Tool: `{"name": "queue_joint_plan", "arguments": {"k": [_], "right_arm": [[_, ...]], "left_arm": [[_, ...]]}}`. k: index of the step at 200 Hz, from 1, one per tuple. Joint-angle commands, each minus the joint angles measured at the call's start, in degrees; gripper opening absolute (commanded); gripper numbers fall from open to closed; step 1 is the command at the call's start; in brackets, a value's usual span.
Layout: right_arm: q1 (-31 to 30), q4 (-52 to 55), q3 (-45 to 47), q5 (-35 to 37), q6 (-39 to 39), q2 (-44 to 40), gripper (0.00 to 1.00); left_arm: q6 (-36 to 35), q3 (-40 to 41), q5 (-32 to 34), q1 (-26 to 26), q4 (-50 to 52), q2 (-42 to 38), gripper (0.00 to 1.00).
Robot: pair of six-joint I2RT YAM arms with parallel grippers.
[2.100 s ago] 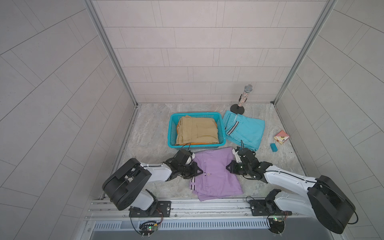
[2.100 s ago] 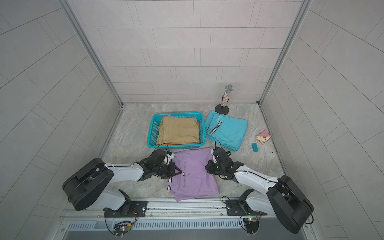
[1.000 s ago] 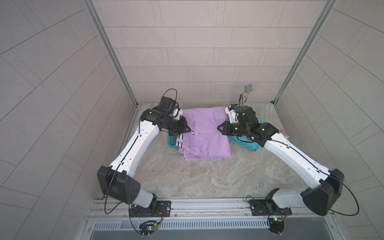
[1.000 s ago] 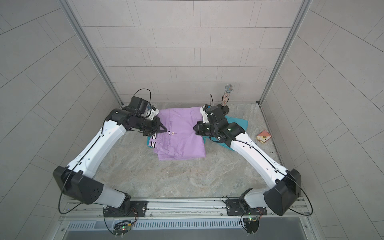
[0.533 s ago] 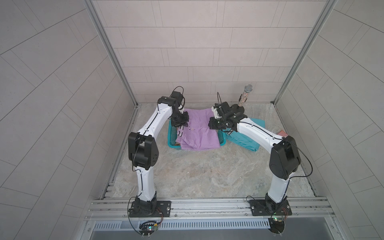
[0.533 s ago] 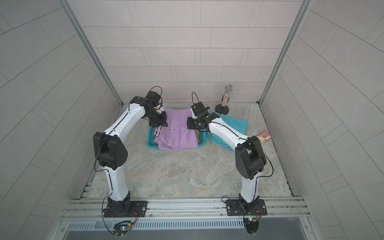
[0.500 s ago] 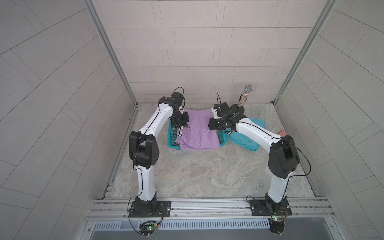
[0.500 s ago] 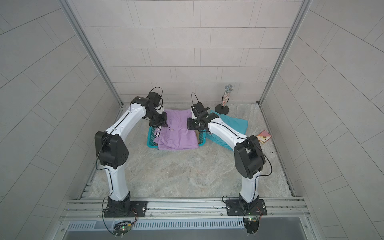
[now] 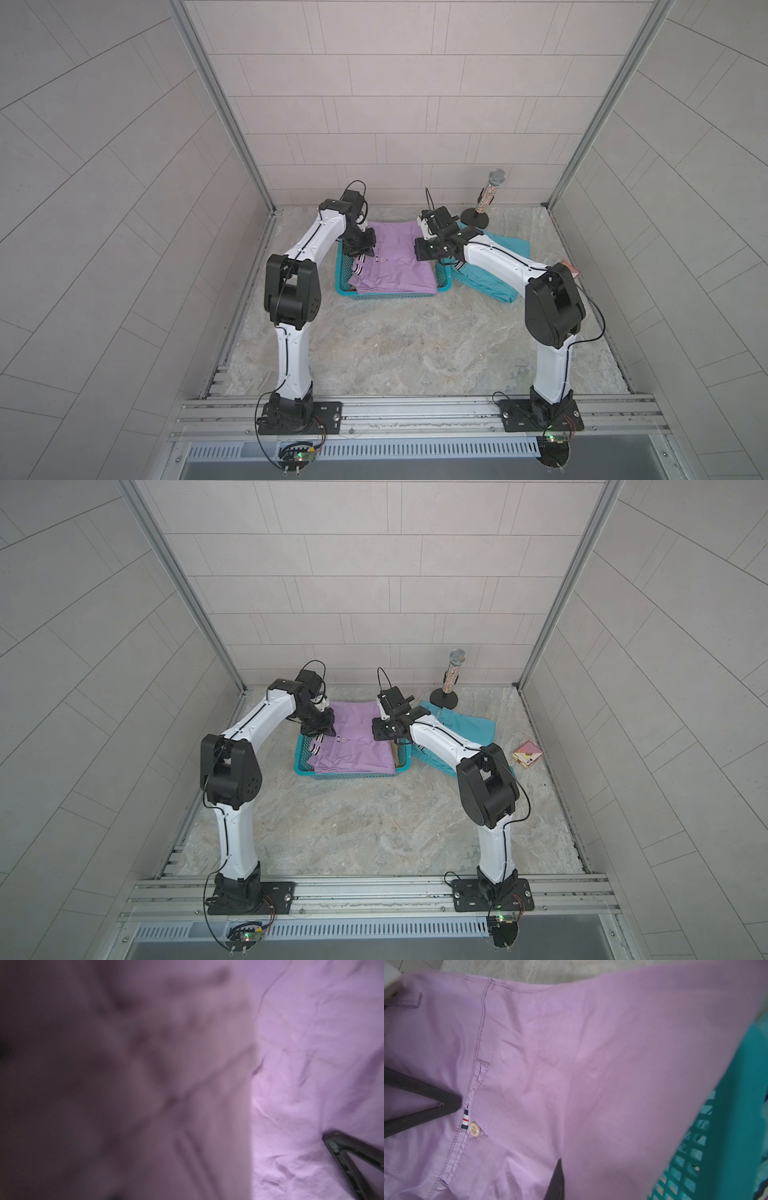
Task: Put the folded long pants in the basket
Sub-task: Place the long pant in the basket.
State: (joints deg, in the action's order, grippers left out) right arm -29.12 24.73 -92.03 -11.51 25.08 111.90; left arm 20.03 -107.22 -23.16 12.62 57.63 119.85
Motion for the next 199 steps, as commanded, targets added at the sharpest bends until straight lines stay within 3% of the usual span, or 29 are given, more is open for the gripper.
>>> {"name": "queue_joint_plan", "arguments": {"k": [1,39,48,56,79,98,115,135,143,154,166,199], "right_arm": [[1.06,-2.57,1.68,5.55,-3.0,1.5,0.0],[1.49,-4.16,3.08,6.38,-4.41,4.59,0.0],[1.44,-3.89,3.02,5.55,-4.8,4.65,0.0],[1.5,-3.53,3.2,4.83,-4.96,4.03,0.1],[1.44,-2.95,5.03,5.44,-4.29,-1.55,0.45],[0.81,1.49,4.4,9.35,-4.39,-6.97,0.53],[-0.24,5.46,4.93,11.92,-3.77,-12.46,0.53],[-1.61,5.51,9.1,8.65,-1.14,-19.24,0.51],[-2.42,4.95,10.89,7.43,-0.26,-21.32,0.49],[-3.2,4.89,12.6,4.85,0.92,-23.11,0.44],[-3.65,4.89,13.89,1.63,2.51,-23.46,0.43],[-3.75,4.07,16.32,-3.98,5.31,-18.5,0.4]], "left_arm": [[-0.6,4.1,1.37,-1.68,-8.05,-0.64,0.0],[1.13,7.39,1.12,-3.12,-10.28,0.06,0.0],[1.37,7.7,0.81,-3.13,-10.23,-0.64,0.19],[1.71,7.98,0.7,-3.13,-10.32,-1.72,0.41],[2.29,8.93,0.83,-3.12,-9.71,-6.6,0.59],[4.49,10.24,5.66,-3.11,-7.31,-12.55,0.78],[6.91,14.35,7.34,-3.13,-7.11,-19.28,0.78],[11.12,22.27,7.87,-3.09,-9.43,-27.8,0.76],[12.92,25.89,7.06,-3.1,-11.2,-30.9,0.73],[14.67,29.14,4.22,-3.07,-12.79,-33.64,0.61],[16.46,31.96,0.77,-2.82,-14.7,-35.21,0.54],[19.21,37.3,-6.46,-2.77,-21.97,-31.72,0.54]]}}
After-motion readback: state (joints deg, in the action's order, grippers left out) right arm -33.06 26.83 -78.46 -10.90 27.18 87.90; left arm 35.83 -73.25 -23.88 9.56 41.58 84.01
